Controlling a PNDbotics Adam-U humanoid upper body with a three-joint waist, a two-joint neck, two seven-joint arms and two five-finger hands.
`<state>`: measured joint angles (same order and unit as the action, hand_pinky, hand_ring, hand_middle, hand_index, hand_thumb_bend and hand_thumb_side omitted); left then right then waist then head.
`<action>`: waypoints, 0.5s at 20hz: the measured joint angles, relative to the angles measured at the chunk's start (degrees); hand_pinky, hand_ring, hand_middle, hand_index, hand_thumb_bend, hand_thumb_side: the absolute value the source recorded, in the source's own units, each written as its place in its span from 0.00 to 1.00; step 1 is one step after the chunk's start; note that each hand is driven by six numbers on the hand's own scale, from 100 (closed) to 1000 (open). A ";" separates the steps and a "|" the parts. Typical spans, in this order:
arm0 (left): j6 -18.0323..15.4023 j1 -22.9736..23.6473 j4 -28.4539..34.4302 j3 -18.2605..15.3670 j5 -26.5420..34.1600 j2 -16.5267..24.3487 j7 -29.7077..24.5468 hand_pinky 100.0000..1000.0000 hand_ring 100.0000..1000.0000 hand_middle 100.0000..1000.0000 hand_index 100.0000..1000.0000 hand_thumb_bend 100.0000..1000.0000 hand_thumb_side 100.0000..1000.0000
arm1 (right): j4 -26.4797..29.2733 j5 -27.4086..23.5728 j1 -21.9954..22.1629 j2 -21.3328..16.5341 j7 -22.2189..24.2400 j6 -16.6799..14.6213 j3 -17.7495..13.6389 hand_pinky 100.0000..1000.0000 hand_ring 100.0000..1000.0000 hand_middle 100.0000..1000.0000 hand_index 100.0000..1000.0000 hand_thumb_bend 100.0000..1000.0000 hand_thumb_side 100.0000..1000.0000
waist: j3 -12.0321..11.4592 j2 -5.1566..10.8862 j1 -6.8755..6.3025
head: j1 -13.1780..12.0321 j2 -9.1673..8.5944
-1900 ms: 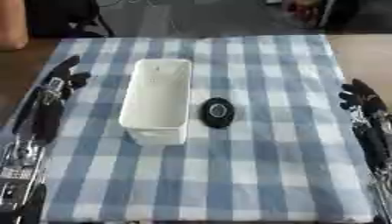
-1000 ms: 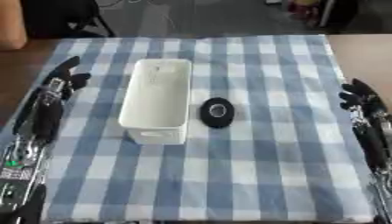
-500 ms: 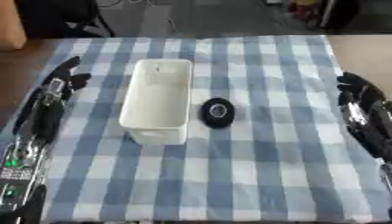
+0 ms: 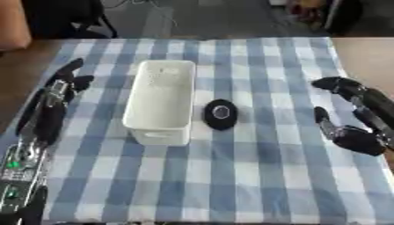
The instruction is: Pick up objects on the table and place them in the box.
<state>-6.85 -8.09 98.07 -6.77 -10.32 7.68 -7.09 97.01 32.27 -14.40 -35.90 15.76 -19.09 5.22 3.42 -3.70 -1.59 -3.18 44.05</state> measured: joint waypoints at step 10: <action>-0.05 0.22 -0.34 0.02 0.00 0.00 -0.07 0.87 0.80 1.00 0.94 0.00 1.00 | 0.02 1.35 -1.79 -1.61 -0.34 -1.36 1.10 0.97 0.96 0.94 0.84 0.00 0.70 | -0.01 0.28 0.00 | 0.00 0.00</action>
<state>-6.91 -7.86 97.73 -6.75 -10.32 7.68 -7.15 97.04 33.62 -16.19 -37.51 15.41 -20.46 6.32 3.41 -3.42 -1.59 -3.18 44.05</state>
